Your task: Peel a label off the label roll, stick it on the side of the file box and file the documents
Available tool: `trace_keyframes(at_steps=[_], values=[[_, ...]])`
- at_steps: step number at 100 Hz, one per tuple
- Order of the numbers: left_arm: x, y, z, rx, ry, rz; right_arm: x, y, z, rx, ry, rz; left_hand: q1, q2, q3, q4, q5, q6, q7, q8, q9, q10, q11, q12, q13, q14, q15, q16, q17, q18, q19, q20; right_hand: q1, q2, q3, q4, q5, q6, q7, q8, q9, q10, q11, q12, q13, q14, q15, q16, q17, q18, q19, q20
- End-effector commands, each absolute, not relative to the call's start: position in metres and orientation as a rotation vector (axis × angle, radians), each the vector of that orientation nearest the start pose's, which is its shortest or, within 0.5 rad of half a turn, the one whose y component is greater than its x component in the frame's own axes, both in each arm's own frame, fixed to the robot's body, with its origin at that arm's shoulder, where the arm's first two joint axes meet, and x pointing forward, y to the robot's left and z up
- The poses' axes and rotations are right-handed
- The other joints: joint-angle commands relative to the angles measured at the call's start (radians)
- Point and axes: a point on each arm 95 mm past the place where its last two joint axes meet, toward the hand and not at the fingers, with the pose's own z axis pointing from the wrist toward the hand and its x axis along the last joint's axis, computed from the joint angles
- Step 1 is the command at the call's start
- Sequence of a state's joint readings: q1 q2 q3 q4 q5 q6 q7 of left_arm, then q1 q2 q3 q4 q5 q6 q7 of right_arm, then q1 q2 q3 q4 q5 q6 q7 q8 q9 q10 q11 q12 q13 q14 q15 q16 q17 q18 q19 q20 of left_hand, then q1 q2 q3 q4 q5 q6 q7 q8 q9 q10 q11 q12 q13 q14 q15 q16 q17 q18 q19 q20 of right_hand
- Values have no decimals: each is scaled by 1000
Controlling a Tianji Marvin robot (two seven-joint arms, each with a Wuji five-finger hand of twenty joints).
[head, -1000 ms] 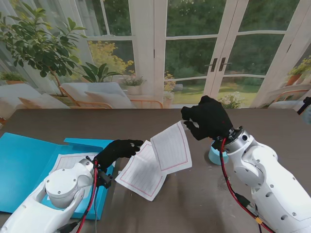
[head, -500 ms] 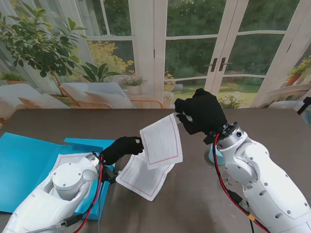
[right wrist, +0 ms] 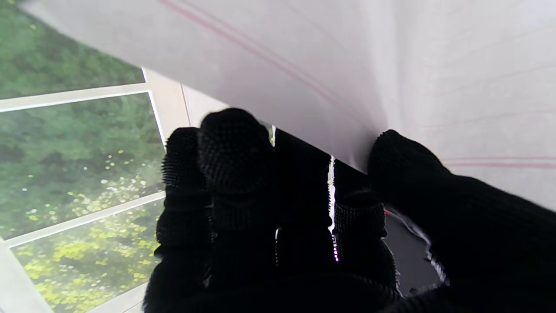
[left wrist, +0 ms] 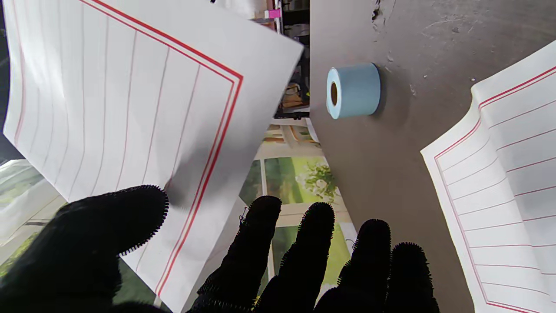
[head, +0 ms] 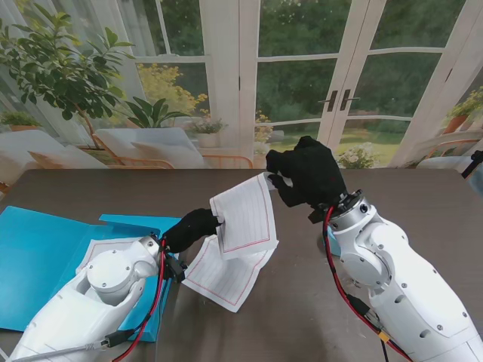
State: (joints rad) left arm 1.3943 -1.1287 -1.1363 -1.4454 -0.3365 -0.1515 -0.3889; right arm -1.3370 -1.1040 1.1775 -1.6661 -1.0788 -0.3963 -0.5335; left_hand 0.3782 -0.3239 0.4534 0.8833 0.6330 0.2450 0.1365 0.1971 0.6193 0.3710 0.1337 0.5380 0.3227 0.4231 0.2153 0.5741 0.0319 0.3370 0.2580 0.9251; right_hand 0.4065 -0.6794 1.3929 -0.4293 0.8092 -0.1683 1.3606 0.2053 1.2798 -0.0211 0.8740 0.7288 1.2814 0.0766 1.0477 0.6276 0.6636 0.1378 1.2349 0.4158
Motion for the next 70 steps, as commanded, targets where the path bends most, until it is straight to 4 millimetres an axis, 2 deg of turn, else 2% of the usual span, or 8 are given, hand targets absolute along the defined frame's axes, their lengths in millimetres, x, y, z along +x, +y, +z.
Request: trace_keyframes(at_steps=[1,17,35,43,48,52,59,70], values=[[426,-46,-317,-2374,1089,-2448,420,50,-171,376,1114,2112,25,-68,9,37,31,-43,26,25,32,-32,17,30,16,-13,38,28,11,-35,35,30,25,-8,88,-13,18,-16,63,33,25,15,22,14,31,0,10,5,173,-8,20,18],[427,-49,-319,-2366,963,-2531,422,51,-176,393,1113,2114,78,-95,16,88,96,-42,98,94,100,-38,69,157,35,2,168,112,45,-17,79,126,26,-8,88,-13,17,-15,62,33,24,15,23,15,31,0,9,5,173,-8,19,19],[427,-53,-320,-2377,830,-2603,423,51,-182,414,1110,2115,155,-136,45,174,159,-8,360,232,201,-44,238,427,91,31,437,249,42,-2,319,325,27,-8,88,-13,14,-14,62,34,21,17,22,15,30,4,6,4,171,-7,18,18],[427,-56,-320,-2379,796,-2616,423,51,-184,423,1109,2115,183,-180,115,248,147,9,598,285,242,-53,328,501,131,42,530,279,-28,-6,673,170,26,-8,87,-13,13,-13,62,34,21,16,22,15,30,5,5,3,170,-7,18,18],[427,-57,-319,-2376,775,-2624,424,51,-186,428,1108,2115,204,-230,196,253,131,13,778,272,277,-61,392,531,171,49,588,297,-24,4,823,76,26,-8,87,-13,13,-14,62,34,20,17,22,15,30,4,4,3,169,-7,17,18],[427,-58,-319,-2371,758,-2631,424,51,-187,432,1107,2116,233,-266,250,260,126,20,903,257,324,-69,409,717,207,57,628,304,-4,19,903,26,26,-8,87,-13,12,-14,61,35,19,16,22,15,30,5,3,2,168,-7,17,18],[428,-60,-319,-2361,718,-2644,425,52,-190,439,1107,2115,262,-265,300,304,165,24,1030,284,421,-79,431,785,282,73,683,314,51,52,979,4,26,-7,87,-13,11,-14,62,35,19,17,22,15,30,5,3,2,168,-7,17,18],[426,-62,-316,-2365,639,-2675,427,52,-195,455,1107,2110,275,-257,330,330,209,29,1078,296,511,-77,435,772,370,99,717,306,135,112,1013,-16,26,-7,87,-13,9,-15,62,36,17,17,22,14,30,8,0,1,166,-7,15,18]])
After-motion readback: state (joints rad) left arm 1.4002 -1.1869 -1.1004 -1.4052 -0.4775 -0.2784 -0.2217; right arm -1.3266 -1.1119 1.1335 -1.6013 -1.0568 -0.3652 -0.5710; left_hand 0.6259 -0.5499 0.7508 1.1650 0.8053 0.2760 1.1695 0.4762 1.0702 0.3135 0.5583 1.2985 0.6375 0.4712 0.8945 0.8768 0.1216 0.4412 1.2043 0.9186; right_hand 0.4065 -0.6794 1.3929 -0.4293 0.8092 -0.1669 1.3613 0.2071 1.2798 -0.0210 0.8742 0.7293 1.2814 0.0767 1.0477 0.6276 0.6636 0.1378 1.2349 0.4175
